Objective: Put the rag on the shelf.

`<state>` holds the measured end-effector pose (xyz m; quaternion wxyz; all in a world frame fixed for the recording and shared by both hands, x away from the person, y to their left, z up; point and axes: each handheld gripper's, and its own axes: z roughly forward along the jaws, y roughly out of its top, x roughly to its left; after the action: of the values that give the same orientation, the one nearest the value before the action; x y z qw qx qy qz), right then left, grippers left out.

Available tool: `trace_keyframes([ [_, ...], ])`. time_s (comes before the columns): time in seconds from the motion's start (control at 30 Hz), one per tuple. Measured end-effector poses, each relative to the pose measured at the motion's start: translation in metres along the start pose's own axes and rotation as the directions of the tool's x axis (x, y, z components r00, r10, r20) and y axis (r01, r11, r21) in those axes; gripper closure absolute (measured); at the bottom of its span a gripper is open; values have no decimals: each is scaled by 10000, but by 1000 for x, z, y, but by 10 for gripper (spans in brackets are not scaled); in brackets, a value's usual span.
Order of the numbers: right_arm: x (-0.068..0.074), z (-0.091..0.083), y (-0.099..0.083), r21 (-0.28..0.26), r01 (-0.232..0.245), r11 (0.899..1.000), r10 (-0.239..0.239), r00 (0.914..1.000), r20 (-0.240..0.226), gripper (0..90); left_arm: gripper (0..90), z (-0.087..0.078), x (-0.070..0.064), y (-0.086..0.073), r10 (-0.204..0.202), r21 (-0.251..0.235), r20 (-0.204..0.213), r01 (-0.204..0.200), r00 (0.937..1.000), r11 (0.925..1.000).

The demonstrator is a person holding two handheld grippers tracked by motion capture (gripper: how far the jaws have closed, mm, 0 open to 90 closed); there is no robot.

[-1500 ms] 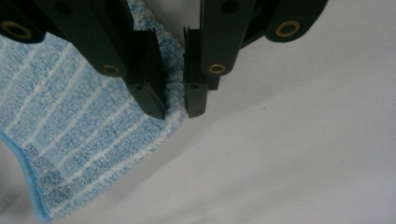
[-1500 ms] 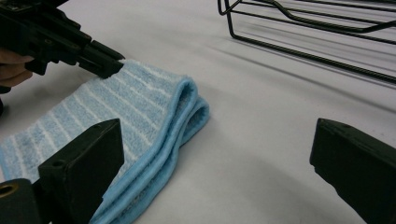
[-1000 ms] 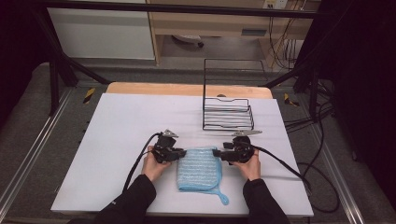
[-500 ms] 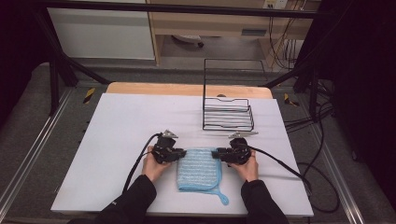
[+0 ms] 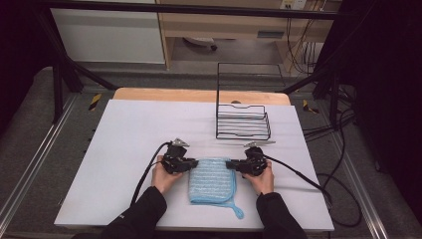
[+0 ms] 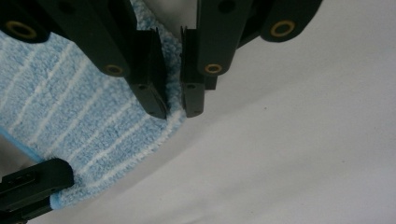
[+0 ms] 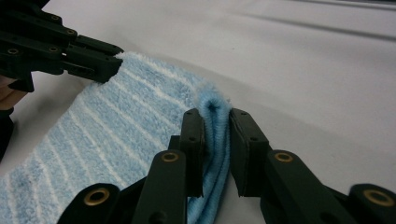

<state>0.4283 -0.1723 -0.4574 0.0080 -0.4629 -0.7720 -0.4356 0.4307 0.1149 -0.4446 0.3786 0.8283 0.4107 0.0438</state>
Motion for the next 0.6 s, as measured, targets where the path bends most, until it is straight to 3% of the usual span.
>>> trace_keyframes([
  [0.27, 2, -6, 3, -330, -108, 9994, 104, 9999, -116, 789, 826, -5, 2, 1, -168, -145, 68, 169, 9998, 9998],
  [0.43, 5, -12, 4, -619, -182, 9979, 166, 9995, -256, 791, 831, -13, 1, 3, -293, -539, 175, 302, 9994, 9981],
  [0.6, 9, -19, 6, -1002, -62, 9949, 24, 9993, -375, 791, 832, -24, -2, 5, -62, -926, 163, 77, 9998, 9957],
])
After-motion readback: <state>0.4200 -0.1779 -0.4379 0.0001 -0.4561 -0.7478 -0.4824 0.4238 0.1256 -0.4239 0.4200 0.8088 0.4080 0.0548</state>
